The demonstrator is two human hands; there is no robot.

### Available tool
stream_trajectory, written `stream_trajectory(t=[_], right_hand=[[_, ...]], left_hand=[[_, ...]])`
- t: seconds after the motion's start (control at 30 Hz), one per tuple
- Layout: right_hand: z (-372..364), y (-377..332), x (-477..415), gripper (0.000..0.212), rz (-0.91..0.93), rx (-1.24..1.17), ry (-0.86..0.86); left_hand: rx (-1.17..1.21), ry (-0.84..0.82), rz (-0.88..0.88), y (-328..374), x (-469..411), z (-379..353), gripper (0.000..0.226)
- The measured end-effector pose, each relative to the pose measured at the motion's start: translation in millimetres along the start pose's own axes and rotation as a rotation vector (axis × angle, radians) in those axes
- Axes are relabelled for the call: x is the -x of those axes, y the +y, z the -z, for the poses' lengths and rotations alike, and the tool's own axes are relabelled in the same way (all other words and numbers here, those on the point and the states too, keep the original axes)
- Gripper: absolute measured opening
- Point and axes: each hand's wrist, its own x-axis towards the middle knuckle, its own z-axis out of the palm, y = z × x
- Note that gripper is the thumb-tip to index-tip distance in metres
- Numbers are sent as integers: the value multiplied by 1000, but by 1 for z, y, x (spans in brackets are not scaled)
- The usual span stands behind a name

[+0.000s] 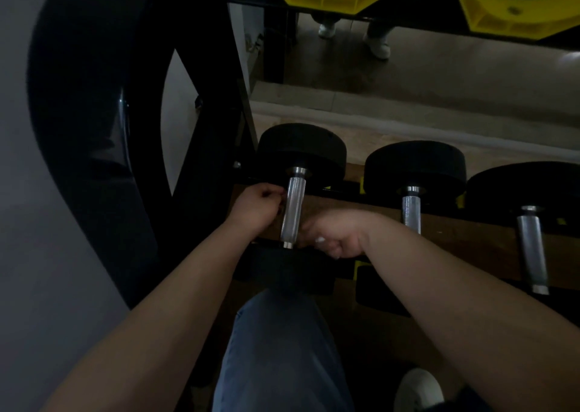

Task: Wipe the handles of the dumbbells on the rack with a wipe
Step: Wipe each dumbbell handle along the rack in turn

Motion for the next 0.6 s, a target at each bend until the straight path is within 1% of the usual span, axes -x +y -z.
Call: stream_trajectory(t=[0.03, 0.07, 0.1, 0.17, 0.2, 0.23, 0.27, 0.33, 0.37, 0.4, 0.43, 0.47, 0.53, 0.6], right_hand=[[-3, 2, 1, 19, -8, 41, -14], [-4, 2, -3, 19, 4, -2, 1], [-3, 0, -9, 19, 29, -114, 43], [2, -7, -20, 21, 104, -431, 142], [3, -10, -23, 22, 147, -540, 173], [3, -11, -23, 24, 183, -565, 193], [1, -9, -21, 23, 199, -492, 214], [-9, 0, -12, 23, 156, -158, 241], [-14, 4, -7, 24, 127, 17, 224], [-17, 7, -4, 24, 114, 142, 194], [-19, 7, -3, 23, 106, 205, 182], [-19, 4, -2, 22, 104, 212, 207], [-17, -5, 2, 19, 139, 104, 358], [-13, -9, 10, 14, 257, -55, 504]], left_hand=[[-6, -15, 2, 0, 0, 0, 19], [-16, -35, 2, 0, 0, -1, 20], [-25, -51, 3, 0, 1, -2, 21], [-22, -53, -6, 1, 3, -2, 21], [-12, -43, -15, 2, 3, -1, 21], [-2, -32, -18, 2, 3, 0, 22], [7, -25, -18, 2, 3, 1, 21], [8, -14, -16, 2, 4, 1, 21], [0, -13, -16, 2, 4, 1, 21], [-14, -15, -17, 3, 4, 0, 21], [-26, -12, -18, 3, 5, 0, 22], [-28, -1, -27, 4, 6, 0, 21], [9, 40, -80, 8, 11, 4, 19], [25, 50, -185, 12, 18, 10, 17]])
